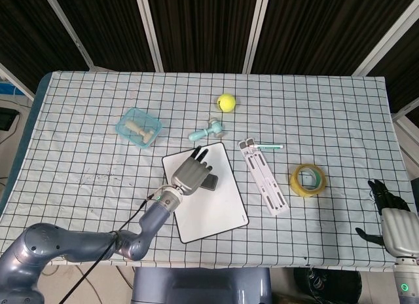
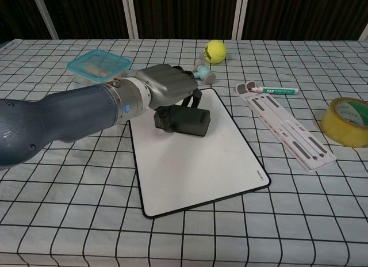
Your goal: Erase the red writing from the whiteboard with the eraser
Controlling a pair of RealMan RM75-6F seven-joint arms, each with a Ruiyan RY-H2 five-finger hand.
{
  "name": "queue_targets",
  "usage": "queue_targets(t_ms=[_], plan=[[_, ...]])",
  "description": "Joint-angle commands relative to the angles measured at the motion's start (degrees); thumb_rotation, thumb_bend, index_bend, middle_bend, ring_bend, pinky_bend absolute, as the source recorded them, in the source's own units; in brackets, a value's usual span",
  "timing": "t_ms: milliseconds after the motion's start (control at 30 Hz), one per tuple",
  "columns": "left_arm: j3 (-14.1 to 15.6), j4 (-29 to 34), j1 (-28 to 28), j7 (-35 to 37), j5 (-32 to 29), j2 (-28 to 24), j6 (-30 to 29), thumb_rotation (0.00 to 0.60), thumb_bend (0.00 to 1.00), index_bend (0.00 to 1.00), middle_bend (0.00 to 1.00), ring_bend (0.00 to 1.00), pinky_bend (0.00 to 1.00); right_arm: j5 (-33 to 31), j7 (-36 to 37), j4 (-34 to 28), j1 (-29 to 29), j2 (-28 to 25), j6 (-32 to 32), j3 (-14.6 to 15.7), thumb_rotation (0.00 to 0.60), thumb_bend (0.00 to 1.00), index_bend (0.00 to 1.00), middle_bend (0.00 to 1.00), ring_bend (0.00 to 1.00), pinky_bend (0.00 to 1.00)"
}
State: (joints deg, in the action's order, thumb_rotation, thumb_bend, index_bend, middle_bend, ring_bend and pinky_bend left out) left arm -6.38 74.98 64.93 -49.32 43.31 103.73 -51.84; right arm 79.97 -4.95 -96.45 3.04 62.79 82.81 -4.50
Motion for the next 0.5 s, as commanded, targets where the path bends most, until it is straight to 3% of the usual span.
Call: queue_targets(t_ms=[33, 500], plan=[[0.41, 1.34, -0.25, 0.09, -0.11, -0.58, 0.62, 0.6, 0.33, 0.4, 0.46, 0.0, 0.05, -0.04, -0.05, 0.0, 0.0, 0.05, 0.02, -0.02, 0.6, 0.08, 0.06, 0.1, 0.2, 0.22], [2.45, 12.6, -1.13, -2.53, -2.22, -5.7, -1.44, 0.6, 0.33, 0.4, 0.47, 0.0, 0.05, 0.19, 0.04, 0.08, 0.03, -0.01, 0.09, -0.02, 0.6, 0.08, 0.06, 0.1, 0.21, 0.22]])
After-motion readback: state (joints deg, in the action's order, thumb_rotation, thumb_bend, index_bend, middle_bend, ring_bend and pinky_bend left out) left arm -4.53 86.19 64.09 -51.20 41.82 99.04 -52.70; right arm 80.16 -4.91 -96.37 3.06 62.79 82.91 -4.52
